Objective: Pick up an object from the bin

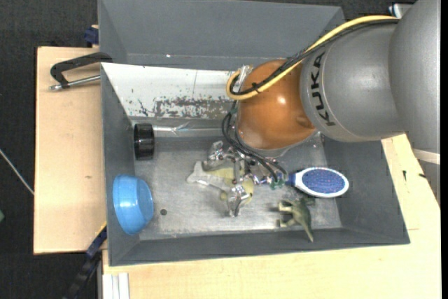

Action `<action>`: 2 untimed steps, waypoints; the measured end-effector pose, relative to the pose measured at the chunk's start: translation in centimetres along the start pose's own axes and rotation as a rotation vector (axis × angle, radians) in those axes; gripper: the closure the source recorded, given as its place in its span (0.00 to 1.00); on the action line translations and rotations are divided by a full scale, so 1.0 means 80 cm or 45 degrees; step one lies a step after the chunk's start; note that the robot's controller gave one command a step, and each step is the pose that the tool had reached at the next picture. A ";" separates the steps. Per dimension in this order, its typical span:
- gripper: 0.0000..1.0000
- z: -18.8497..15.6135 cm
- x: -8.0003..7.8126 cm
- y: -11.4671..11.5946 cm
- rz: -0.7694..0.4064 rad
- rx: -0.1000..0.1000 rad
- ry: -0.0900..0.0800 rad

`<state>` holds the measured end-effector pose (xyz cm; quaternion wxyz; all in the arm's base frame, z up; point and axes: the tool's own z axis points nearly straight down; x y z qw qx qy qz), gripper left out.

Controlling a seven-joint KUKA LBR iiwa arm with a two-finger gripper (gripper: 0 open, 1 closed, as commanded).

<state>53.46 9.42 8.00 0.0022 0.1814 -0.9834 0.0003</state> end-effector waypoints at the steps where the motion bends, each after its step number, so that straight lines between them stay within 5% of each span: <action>1: 1.00 -0.003 -0.002 0.002 -0.001 -0.002 -0.006; 2: 1.00 -0.211 0.008 0.004 0.096 0.002 -0.026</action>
Offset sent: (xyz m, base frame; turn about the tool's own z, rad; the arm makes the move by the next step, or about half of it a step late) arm 0.0000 0.0000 0.0000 0.0000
